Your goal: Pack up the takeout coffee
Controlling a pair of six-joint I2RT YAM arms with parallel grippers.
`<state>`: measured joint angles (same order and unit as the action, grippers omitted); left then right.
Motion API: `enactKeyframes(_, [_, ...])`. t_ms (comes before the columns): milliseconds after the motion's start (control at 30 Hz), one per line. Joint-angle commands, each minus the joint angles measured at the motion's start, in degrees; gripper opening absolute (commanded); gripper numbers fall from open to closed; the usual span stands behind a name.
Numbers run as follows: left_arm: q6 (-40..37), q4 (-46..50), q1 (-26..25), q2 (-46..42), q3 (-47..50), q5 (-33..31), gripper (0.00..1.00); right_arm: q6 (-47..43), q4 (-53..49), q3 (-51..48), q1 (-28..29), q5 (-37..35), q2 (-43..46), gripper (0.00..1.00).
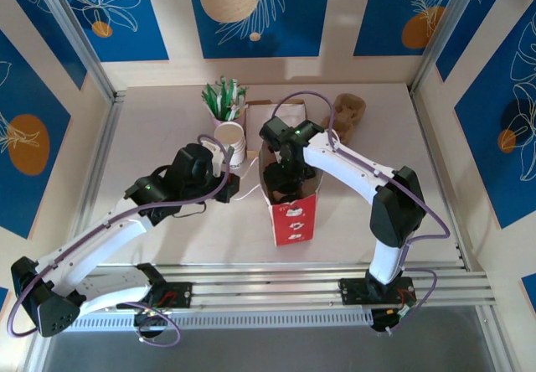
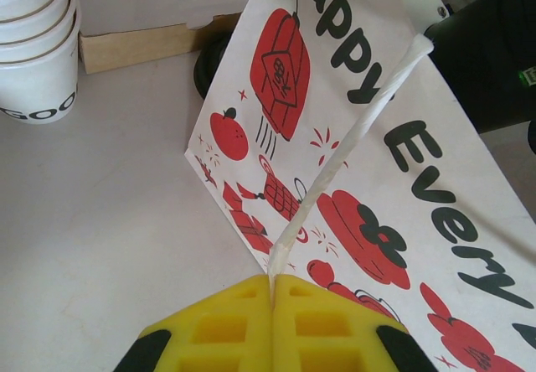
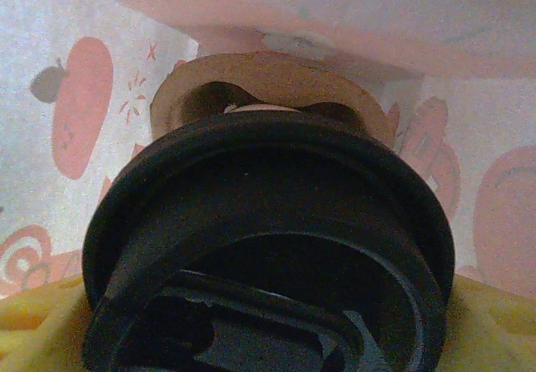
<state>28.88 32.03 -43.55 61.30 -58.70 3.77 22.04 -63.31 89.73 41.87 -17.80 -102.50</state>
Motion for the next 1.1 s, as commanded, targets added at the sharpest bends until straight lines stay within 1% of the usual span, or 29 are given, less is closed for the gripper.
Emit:
enactKeyframes(0, [-1.3, 0.8, -1.1, -0.9, -1.3, -0.7, 0.00, 1.3, -0.2, -2.8, -0.2, 1.2, -1.7, 0.72])
enactKeyframes(600, [-1.3, 0.8, -1.3, -0.7, -1.5, -0.9, 0.00, 2.1, 0.7, -4.9, 0.1, 1.0, -1.6, 0.76])
enactKeyframes(1067, [-1.3, 0.8, -1.5, -0.4, -1.6, -1.0, 0.00, 2.4, 1.2, -6.1, 0.5, 0.4, -1.5, 0.83])
